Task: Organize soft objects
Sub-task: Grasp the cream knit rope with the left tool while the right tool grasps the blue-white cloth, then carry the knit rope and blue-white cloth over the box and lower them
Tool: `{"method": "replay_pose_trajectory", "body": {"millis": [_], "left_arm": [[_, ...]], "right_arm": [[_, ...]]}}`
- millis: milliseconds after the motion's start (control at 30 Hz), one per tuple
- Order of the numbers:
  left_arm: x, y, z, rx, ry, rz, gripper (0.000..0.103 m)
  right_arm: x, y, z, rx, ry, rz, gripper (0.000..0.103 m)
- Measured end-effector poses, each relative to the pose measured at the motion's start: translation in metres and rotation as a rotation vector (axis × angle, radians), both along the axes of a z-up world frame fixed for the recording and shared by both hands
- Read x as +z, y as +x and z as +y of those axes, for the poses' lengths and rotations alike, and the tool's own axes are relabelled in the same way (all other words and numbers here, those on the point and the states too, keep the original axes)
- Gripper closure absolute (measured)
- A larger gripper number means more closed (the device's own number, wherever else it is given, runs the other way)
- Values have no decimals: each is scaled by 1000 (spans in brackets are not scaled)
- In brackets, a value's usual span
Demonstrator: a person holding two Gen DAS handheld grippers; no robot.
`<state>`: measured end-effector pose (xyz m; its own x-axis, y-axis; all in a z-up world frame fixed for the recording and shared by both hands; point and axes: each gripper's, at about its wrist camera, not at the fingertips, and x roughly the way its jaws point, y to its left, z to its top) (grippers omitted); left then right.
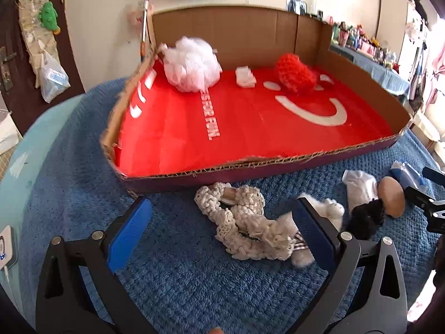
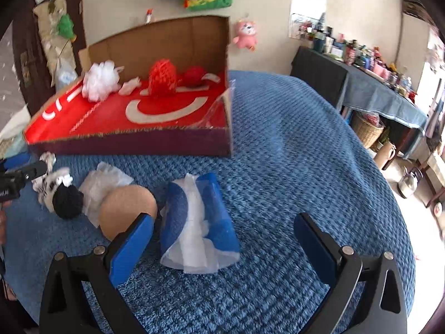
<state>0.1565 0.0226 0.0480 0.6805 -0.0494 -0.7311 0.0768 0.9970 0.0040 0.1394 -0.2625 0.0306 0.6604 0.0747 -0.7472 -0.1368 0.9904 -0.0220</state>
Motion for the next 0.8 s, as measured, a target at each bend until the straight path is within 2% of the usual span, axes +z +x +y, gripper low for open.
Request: {"method": "replay_pose_trajectory", "body": {"millis": [33, 167, 267, 300, 367, 400, 433, 533, 633, 800], "left_arm": [[-3, 3, 1, -6, -5, 18, 12], [-18, 11, 8, -37, -74, 91, 17], [-17, 9, 11, -52, -108, 84, 35], [-16, 8, 10, -62, -111, 79, 43], [-13, 5, 7, -83, -114, 68, 51], [-12, 3, 7, -83, -111, 59, 65], [-10, 2, 8, -85, -117, 53, 70], [-3, -2, 10, -115, -160, 53, 73], [6, -9, 9, -138, -165, 31, 73], [17, -19, 9, -158, -173, 2, 73]], "right_arm": [[-1, 1, 1, 6, -4, 5, 7], [-6, 8, 2, 36, 9, 34, 26], [-5, 4, 3, 63, 22, 24, 41], [-5, 3, 4, 70, 23, 20, 51], [-3, 1, 7, 92, 30, 13, 64], [-1, -1, 7, 98, 38, 1, 74], [3, -2, 7, 101, 48, -11, 77], [11, -3, 7, 119, 99, -20, 77], [22, -4, 12, 128, 102, -55, 77], [41, -9, 24, 175, 162, -97, 77]]}}
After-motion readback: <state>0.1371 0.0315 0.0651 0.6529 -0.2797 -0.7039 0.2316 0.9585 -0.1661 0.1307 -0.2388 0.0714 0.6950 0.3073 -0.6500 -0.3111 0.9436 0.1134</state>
